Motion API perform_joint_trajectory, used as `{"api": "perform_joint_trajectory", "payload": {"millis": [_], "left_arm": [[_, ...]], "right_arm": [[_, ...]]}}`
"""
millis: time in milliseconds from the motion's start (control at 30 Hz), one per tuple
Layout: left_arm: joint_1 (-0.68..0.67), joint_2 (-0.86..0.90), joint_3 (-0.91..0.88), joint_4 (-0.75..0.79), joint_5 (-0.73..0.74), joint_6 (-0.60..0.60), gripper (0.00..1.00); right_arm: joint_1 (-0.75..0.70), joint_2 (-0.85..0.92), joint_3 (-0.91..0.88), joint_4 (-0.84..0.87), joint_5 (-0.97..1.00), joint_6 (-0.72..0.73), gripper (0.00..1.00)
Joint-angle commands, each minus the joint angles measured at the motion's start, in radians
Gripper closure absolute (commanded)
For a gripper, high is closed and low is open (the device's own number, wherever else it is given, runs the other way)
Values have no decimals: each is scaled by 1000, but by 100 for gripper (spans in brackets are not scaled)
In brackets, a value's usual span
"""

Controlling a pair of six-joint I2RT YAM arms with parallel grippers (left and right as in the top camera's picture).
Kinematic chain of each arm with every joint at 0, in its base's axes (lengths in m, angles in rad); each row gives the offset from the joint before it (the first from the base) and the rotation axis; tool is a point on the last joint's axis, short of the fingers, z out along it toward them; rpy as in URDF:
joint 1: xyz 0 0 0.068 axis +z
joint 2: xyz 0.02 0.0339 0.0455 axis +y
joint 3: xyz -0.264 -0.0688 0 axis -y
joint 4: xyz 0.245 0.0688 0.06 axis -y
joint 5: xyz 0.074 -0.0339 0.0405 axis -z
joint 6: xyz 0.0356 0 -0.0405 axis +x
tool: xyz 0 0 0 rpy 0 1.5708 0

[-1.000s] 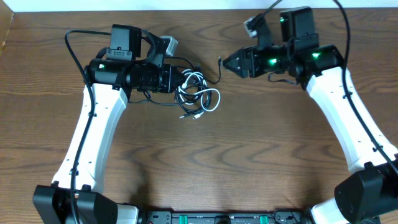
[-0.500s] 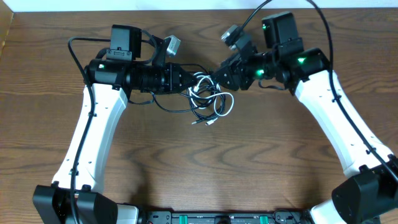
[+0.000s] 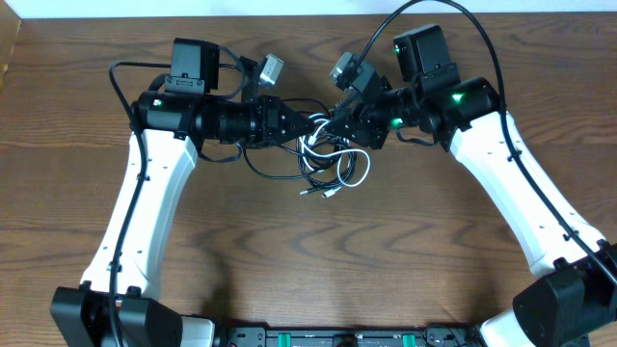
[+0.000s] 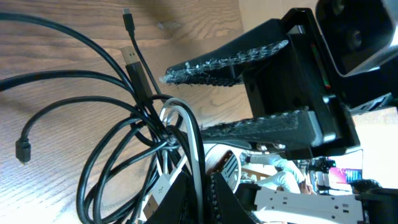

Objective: Untangle cables

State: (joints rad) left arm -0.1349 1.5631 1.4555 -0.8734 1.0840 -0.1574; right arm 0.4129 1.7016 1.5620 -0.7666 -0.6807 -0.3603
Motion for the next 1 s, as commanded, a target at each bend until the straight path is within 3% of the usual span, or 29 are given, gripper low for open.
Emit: {"api": "perform_joint_trajectory", "payload": {"millis": [0,200,600,967], "left_arm": [[-2,-21,16,0,53,-2,92],[-2,-21,16,0,-2,2,92],[-2,-20,16,0,-72,2,92],[-2,-20,16,0,-91,3,92]], "right_arm": [[8,24,-6,-2,-3,-22,71],[0,24,-6,-1,-3,17,99],[-133,14,-6,10,-35,264,99],[-253,14,-6,3,96,490,99]]}}
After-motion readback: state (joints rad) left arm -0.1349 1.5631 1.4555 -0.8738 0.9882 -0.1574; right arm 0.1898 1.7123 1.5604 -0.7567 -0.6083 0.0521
